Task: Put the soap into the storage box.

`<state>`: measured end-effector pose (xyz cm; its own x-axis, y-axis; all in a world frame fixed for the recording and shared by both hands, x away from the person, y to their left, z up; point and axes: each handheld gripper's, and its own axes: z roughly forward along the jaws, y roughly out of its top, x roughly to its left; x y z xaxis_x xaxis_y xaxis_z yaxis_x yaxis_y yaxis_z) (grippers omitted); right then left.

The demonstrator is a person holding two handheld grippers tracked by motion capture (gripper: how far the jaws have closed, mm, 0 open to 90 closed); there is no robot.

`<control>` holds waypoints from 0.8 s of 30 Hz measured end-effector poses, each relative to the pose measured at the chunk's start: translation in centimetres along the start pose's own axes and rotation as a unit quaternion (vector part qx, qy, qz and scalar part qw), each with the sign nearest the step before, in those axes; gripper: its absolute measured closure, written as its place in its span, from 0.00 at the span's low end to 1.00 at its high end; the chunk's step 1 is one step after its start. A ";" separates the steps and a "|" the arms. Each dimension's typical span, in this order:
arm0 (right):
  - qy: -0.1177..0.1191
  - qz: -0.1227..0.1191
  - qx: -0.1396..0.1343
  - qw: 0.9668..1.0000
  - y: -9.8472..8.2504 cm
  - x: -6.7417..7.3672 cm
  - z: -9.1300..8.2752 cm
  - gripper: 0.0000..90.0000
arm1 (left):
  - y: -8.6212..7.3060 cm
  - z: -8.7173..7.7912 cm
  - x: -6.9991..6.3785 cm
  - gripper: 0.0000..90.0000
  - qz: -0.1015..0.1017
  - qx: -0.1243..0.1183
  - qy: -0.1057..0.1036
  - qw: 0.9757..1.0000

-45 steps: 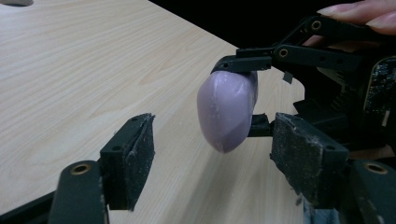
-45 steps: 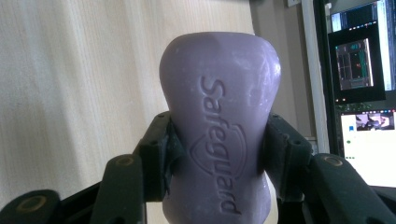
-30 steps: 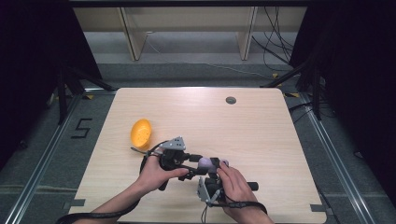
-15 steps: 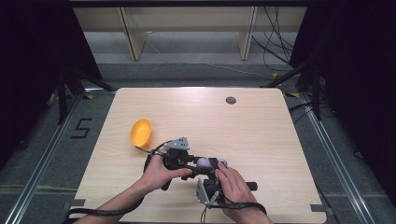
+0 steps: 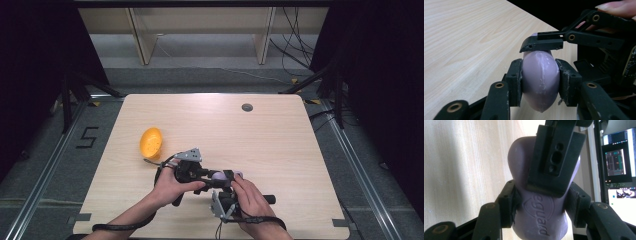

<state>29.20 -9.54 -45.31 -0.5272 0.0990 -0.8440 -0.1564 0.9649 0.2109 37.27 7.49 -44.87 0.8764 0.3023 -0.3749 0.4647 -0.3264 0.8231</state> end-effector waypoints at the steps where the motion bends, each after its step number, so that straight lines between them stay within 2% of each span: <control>1: 0.000 0.002 0.002 1.000 0.0 0.0 0.0 0.55 | 0.0 0.1 -0.1 0.65 -0.001 -0.002 0.004 1.000; 2: -0.002 -0.011 0.006 1.000 0.1 -0.3 0.0 0.55 | 0.0 0.1 -0.1 0.65 -0.001 -0.002 0.004 1.000; 3: -0.002 -0.011 0.006 1.000 0.1 -0.3 0.0 0.55 | 0.0 0.1 -0.2 0.65 0.003 -0.001 0.006 1.000; 4: 0.005 0.008 0.010 1.000 0.0 0.0 0.2 0.50 | 0.0 0.1 -0.3 0.65 0.004 0.000 0.011 1.000; 5: 0.003 0.009 0.012 1.000 -0.1 0.0 0.3 0.46 | 0.0 0.2 -0.5 0.65 0.009 0.002 0.022 1.000; 6: 0.003 0.009 0.012 1.000 -0.1 0.0 0.3 0.46 | 0.0 0.2 -0.5 0.65 0.009 0.002 0.022 1.000; 7: 0.003 0.012 0.021 1.000 -0.2 -0.1 0.3 0.43 | 0.0 0.2 -0.6 0.65 0.017 0.004 0.034 0.999; 8: 0.003 0.041 0.028 0.999 -0.6 0.0 0.5 0.36 | -0.1 0.2 -0.7 0.65 0.014 0.003 0.041 0.999; 9: 0.001 0.044 0.030 0.999 -0.8 0.0 0.5 0.35 | -0.1 0.2 -0.9 0.65 0.013 -0.001 0.051 0.999; 10: 0.001 0.044 0.030 0.999 -0.8 0.0 0.5 0.35 | -0.1 0.2 -0.9 0.65 0.013 -0.001 0.051 0.999; 11: 0.000 0.049 0.035 0.998 -0.9 -0.1 0.4 0.34 | 0.0 0.1 -0.8 0.65 0.029 -0.002 0.054 0.998; 12: -0.006 0.040 0.038 0.998 -1.3 -0.3 0.3 0.32 | 0.1 0.1 -1.0 0.65 0.031 -0.005 0.069 0.997; 13: -0.003 0.034 0.038 0.999 -1.5 -0.5 0.3 0.32 | 0.1 0.0 -1.0 0.66 0.035 -0.003 0.071 0.997; 14: -0.006 0.036 0.042 0.998 -1.7 -0.5 0.2 0.31 | 0.1 0.0 -1.2 0.65 0.036 -0.008 0.082 0.996; 15: -0.005 0.051 0.047 0.998 -1.7 -0.4 0.2 0.31 | 0.1 -0.1 -1.1 0.65 0.040 -0.011 0.083 0.996; 16: -0.005 0.055 0.049 0.997 -1.8 -0.4 0.1 0.30 | 0.2 -0.2 -1.1 0.65 0.041 -0.012 0.085 0.995; 17: -0.006 0.054 0.051 0.997 -2.0 -0.4 0.1 0.30 | 0.1 -0.1 -1.3 0.65 0.030 -0.019 0.090 0.995; 18: -0.009 0.052 0.051 0.997 -2.1 -0.5 0.1 0.30 | 0.2 -0.3 -1.2 0.65 0.036 -0.018 0.091 0.995; 19: -0.008 0.053 0.052 0.997 -2.2 -0.5 0.1 0.30 | 0.3 -0.4 -1.2 0.66 0.042 -0.020 0.100 0.994; 20: -0.010 0.050 0.053 0.997 -2.3 -0.6 0.0 0.30 | 0.2 -0.5 -1.3 0.65 0.040 -0.023 0.106 0.993; 21: -0.011 0.036 0.056 0.998 -2.4 -0.9 0.0 0.30 | 0.3 -0.6 -1.2 0.65 0.041 -0.022 0.111 0.993; 23: -0.015 0.044 0.058 0.997 -2.6 -1.0 -0.2 0.30 | 0.3 -0.8 -1.1 0.65 0.051 -0.023 0.117 0.992; 24: -0.015 0.042 0.056 0.997 -2.8 -1.1 -0.2 0.30 | 0.3 -0.8 -1.2 0.65 0.048 -0.025 0.126 0.991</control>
<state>30.05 -12.41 -44.85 -0.5087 0.1868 -0.8404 -0.0178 0.9737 0.2272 36.25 7.81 -43.86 0.8533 0.4890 -0.1812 0.3691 -0.3209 0.8722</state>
